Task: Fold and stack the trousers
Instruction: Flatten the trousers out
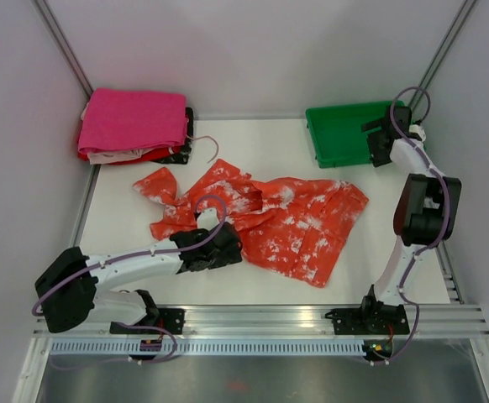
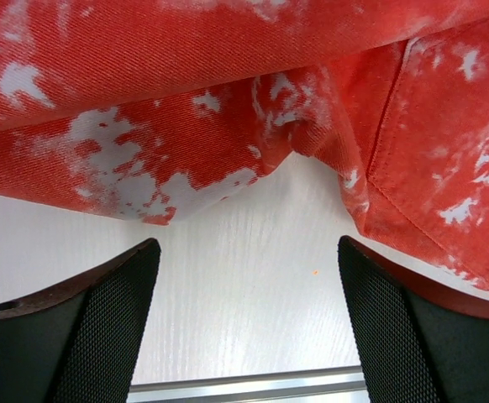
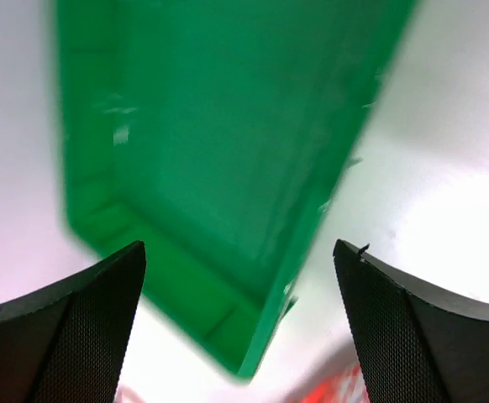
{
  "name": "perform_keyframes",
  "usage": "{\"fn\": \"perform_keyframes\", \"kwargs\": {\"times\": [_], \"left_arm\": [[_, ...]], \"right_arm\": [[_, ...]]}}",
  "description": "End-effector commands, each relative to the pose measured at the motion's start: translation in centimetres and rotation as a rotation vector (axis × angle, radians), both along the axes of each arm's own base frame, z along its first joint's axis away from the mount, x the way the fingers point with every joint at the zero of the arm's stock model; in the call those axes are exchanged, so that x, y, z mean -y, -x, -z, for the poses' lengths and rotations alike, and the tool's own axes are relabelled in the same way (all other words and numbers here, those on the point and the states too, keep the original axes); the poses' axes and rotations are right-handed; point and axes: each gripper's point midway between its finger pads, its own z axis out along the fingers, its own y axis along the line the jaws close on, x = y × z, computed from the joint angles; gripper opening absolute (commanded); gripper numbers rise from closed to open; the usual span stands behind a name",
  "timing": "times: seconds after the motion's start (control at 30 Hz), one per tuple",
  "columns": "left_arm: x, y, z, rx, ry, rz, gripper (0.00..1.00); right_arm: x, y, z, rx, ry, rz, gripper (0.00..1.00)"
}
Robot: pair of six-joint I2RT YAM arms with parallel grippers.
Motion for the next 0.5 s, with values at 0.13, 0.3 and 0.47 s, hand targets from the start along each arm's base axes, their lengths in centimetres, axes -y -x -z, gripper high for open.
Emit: {"fn": "perform_keyframes", "kwargs": {"times": [0.13, 0.3, 0.47], "left_arm": [[-1.8, -2.6, -3.8, 0.067, 0.139, -0.082, 0.93], [-5.3, -5.7, -8.4, 0.177, 0.201, -0.159, 0.98], [-8.7, -8.2, -11.2, 0.202, 0.198, -0.235, 1.0]], "right_arm": [[-3.4, 7.3, -16.5, 0.301, 0.205, -0.344, 0.98], [-7.1, 17.3, -9.3, 0.162, 0.131, -0.513, 0.98], [-9.2, 22.8, -4.2, 0.108, 0.053, -0.576, 0.98]]}}
